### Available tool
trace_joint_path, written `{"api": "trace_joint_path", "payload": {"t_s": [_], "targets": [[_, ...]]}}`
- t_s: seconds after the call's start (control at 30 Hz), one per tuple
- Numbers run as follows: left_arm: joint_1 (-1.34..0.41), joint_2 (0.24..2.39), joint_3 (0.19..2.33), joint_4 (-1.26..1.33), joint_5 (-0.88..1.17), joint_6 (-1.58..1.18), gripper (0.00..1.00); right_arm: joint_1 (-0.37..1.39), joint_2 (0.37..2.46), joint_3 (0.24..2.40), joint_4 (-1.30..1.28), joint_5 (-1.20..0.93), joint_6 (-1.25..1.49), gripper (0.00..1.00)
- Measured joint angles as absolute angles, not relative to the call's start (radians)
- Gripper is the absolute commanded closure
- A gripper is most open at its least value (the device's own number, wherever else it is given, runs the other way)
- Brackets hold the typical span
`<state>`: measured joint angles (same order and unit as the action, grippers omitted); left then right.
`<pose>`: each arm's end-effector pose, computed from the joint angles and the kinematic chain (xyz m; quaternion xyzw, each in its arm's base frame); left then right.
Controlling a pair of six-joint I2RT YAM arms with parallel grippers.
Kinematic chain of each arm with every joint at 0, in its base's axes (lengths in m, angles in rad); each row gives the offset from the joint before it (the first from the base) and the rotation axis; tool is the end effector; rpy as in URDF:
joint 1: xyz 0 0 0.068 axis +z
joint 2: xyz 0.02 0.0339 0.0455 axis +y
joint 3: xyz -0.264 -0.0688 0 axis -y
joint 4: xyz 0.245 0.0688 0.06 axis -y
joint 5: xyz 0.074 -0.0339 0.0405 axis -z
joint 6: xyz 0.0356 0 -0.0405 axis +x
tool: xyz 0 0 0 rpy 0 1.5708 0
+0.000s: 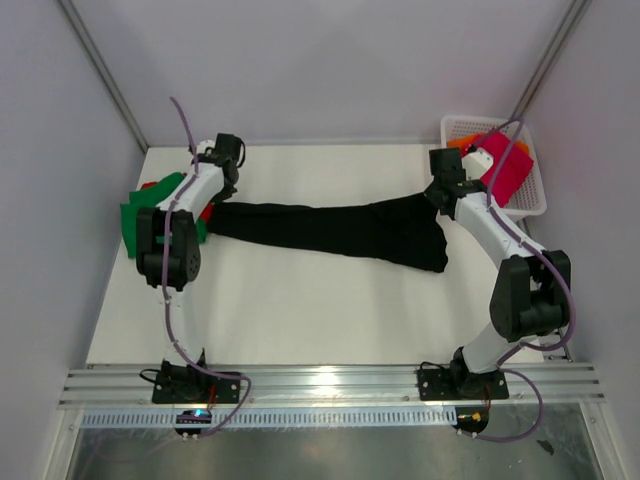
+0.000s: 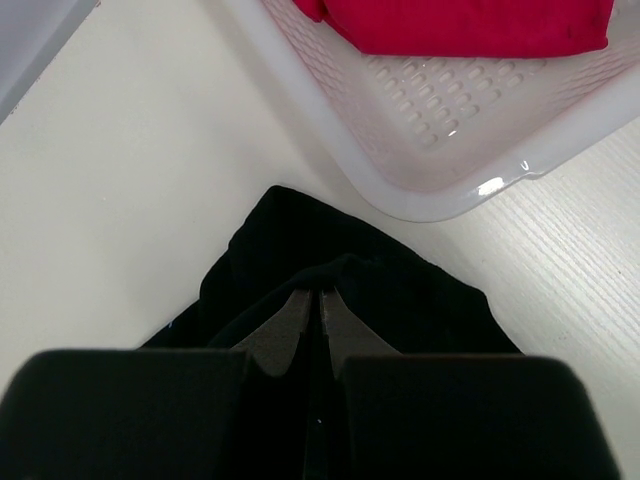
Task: Fold and stack the t-shirts
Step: Fold the other side of the tshirt into a rectangle
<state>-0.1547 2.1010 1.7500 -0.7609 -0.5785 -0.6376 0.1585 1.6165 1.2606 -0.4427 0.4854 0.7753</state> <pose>0.4478 -0.0501 0.2203 -0.2862 0.8908 0.1721 0.3083 0.3544 0.0398 0.2725 0.3592 0.8293 -0.0343 0.4266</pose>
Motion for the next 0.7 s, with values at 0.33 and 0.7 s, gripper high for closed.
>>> {"api": "trace_joint_path", "payload": {"t_s": [0.33, 0.7], "targets": [[-0.154, 2.056, 1.633, -0.631, -0.465, -0.575, 0.55, 0.159, 1.636, 1.261, -0.401, 0.488, 0.757, 0.95], [-0.154, 2.011, 1.568, -0.589, -0.416, -0.559, 0.31, 0.157, 1.665, 1.219, -0.370, 0.487, 0.754, 0.88]]}}
